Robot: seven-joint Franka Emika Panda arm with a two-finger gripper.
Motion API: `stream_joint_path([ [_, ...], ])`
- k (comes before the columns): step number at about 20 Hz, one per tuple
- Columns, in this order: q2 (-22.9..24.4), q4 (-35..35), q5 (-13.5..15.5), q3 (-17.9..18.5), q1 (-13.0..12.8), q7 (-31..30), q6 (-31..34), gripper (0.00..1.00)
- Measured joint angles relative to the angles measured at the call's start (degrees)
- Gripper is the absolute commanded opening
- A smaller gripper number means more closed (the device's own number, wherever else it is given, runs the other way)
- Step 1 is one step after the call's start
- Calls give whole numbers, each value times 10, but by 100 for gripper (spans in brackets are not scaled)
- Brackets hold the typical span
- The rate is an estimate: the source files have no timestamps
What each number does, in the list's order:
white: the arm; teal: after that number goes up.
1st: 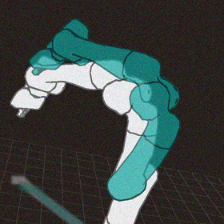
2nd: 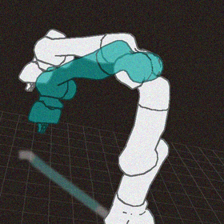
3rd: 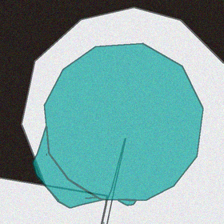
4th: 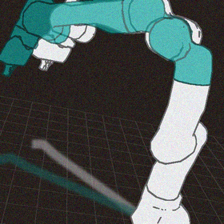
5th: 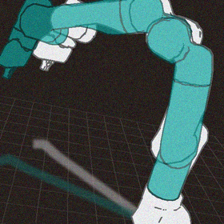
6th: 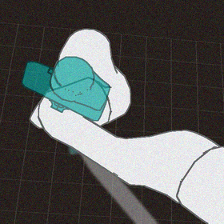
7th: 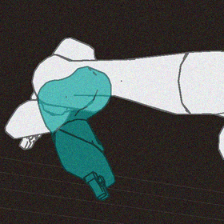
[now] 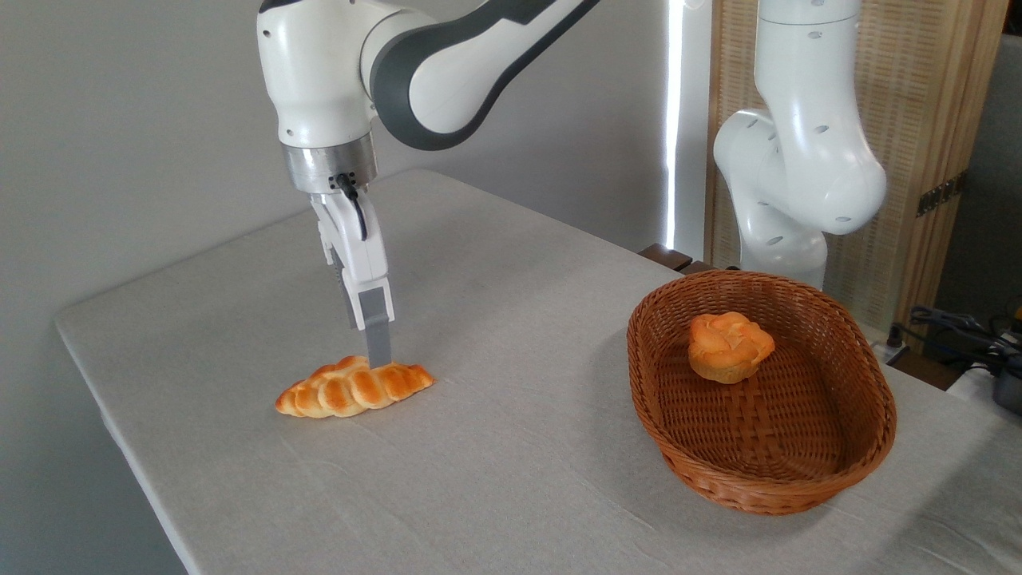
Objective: Put bread into the basket
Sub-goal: 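Lower the open gripper down onto the braided bread roll, then close the gripper fingers around the middle of the braided roll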
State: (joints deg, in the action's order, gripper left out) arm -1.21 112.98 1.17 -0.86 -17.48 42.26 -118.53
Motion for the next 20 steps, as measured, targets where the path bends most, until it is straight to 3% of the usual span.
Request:
stream_joint_path([
  [6, -25, 4, 0, 0, -13, 2, -29, 100],
  [13, -39, 24, -1, 0, -13, 29, -89, 100],
  [20, -43, 30, -1, 1, -13, 52, -107, 100],
])
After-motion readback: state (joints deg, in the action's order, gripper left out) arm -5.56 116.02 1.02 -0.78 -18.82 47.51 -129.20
